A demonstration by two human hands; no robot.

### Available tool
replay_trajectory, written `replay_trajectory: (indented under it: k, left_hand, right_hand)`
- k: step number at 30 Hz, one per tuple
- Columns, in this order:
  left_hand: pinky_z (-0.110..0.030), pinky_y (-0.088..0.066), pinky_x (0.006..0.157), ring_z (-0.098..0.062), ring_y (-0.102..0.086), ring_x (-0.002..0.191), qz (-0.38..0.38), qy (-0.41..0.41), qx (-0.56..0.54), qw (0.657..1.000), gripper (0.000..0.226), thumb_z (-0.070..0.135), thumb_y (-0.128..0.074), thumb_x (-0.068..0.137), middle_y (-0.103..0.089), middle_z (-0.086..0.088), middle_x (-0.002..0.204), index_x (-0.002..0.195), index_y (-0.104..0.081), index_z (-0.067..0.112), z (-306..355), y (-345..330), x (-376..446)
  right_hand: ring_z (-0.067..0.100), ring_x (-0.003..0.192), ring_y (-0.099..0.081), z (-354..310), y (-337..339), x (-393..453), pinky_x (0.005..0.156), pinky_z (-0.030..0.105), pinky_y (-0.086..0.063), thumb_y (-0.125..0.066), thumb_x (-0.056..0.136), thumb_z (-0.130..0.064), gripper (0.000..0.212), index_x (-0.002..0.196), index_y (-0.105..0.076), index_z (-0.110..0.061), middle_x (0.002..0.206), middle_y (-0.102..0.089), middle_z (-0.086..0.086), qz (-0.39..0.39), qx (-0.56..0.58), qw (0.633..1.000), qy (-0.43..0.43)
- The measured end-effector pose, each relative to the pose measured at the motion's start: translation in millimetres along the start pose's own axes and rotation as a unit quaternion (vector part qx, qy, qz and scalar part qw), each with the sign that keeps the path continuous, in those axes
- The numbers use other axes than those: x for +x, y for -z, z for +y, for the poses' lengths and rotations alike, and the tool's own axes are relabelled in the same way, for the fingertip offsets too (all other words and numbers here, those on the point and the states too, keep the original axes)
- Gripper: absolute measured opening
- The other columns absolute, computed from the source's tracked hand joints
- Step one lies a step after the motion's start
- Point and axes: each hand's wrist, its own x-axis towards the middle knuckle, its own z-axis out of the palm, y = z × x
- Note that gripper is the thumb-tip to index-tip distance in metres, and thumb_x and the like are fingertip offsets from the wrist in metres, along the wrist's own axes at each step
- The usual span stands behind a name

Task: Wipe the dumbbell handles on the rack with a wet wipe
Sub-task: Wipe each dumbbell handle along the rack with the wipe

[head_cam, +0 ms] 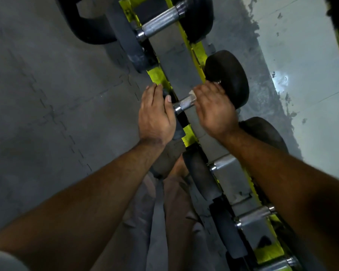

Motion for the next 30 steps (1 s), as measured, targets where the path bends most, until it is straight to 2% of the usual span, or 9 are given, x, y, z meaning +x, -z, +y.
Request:
replay_trajectory:
  k: [2,5,7,11,15,19,22,25,30]
  left_hand:
    - [-0.048,-0.038,0.11,-0.038,-0.049,0.128,0.0,0.001,0.006,1.0,0.046,0.024,-0.035,0.103,-0.055,-0.023,0.134,0.131,-0.054,-0.007,0.1,0.4,0.5]
    - [-0.048,-0.039,0.109,-0.038,-0.05,0.128,0.009,0.001,0.005,1.0,0.045,0.024,-0.036,0.103,-0.056,-0.023,0.133,0.13,-0.055,-0.007,1.1,0.5,1.2]
    - [-0.047,-0.039,0.11,-0.037,-0.049,0.129,0.006,0.002,0.003,1.0,0.046,0.024,-0.035,0.103,-0.056,-0.022,0.133,0.13,-0.055,-0.007,1.8,0.1,-0.1]
    - [-0.046,-0.037,0.112,-0.037,-0.048,0.131,-0.01,0.005,0.027,1.0,0.048,0.026,-0.033,0.102,-0.055,-0.021,0.135,0.131,-0.054,-0.006,3.7,4.0,0.6]
    - [-0.045,-0.036,0.113,-0.036,-0.049,0.129,-0.024,-0.039,0.055,0.997,0.044,0.023,-0.037,0.101,-0.057,-0.022,0.132,0.127,-0.057,-0.006,5.3,7.2,4.7]
    - [-0.048,-0.038,0.111,-0.036,-0.05,0.127,-0.02,-0.047,0.039,0.998,0.042,0.021,-0.038,0.1,-0.057,-0.023,0.131,0.124,-0.059,-0.005,1.3,6.3,5.5]
    - [-0.049,-0.039,0.11,-0.036,-0.051,0.125,-0.016,-0.048,0.039,0.998,0.041,0.021,-0.038,0.1,-0.058,-0.023,0.131,0.122,-0.06,-0.005,2.9,6.2,5.1]
    - [-0.047,-0.038,0.111,-0.034,-0.05,0.126,-0.014,-0.045,0.032,0.998,0.041,0.021,-0.038,0.1,-0.058,-0.022,0.131,0.124,-0.06,-0.004,2.9,5.5,4.6]
    - [-0.047,-0.039,0.11,-0.034,-0.051,0.125,-0.006,-0.045,0.024,0.999,0.041,0.021,-0.038,0.1,-0.059,-0.022,0.13,0.123,-0.061,-0.004,1.6,4.6,4.7]
  right_hand:
    - [0.037,0.137,-0.046,-22.2,-4.9,-1.1,0.119,0.049,-0.03,-0.043,0.103,-0.024,0.044,0.135,-0.057,0.002,0.137,-0.059,0.02,-0.013,-0.005,0.999,-0.037]
    - [0.036,0.138,-0.046,-28.8,-8.4,-6.6,0.119,0.048,-0.03,-0.044,0.1,-0.018,0.043,0.137,-0.056,0.0,0.138,-0.058,0.018,-0.044,0.018,0.998,0.033]
    - [0.034,0.137,-0.048,-7.8,-0.9,-4.8,0.118,0.047,-0.031,-0.042,0.104,-0.024,0.043,0.137,-0.056,-0.001,0.139,-0.059,0.017,-0.019,0.001,0.999,0.042]
    - [0.037,0.144,-0.037,-32.5,-1.0,-5.1,0.121,0.049,-0.024,-0.043,0.102,-0.033,0.054,0.141,-0.05,0.003,0.145,-0.051,0.022,-0.044,-0.024,0.996,-0.076]
    - [0.035,0.14,-0.043,-26.4,3.1,-5.0,0.12,0.047,-0.027,-0.043,0.101,-0.029,0.049,0.139,-0.054,0.0,0.141,-0.056,0.018,-0.047,0.01,0.999,-0.009]
    - [0.035,0.144,-0.038,-24.4,5.6,-7.6,0.121,0.046,-0.027,-0.046,0.1,-0.029,0.051,0.141,-0.051,0.001,0.146,-0.052,0.018,-0.018,-0.009,0.997,-0.074]
    - [0.034,0.145,-0.038,-39.2,-4.1,-19.3,0.121,0.043,-0.023,-0.049,0.096,-0.017,0.049,0.143,-0.051,-0.001,0.149,-0.051,0.016,-0.035,0.022,0.999,0.001]
    - [0.031,0.143,-0.042,-19.7,-1.4,-17.0,0.119,0.047,-0.03,-0.045,0.099,-0.014,0.045,0.142,-0.053,-0.003,0.148,-0.053,0.013,-0.004,0.018,0.999,0.029]
    - [0.033,0.132,-0.053,-30.8,-6.3,-13.7,0.11,0.047,-0.041,-0.043,0.1,-0.012,0.038,0.133,-0.061,-0.004,0.136,-0.062,0.013,0.044,0.036,0.998,-0.011]
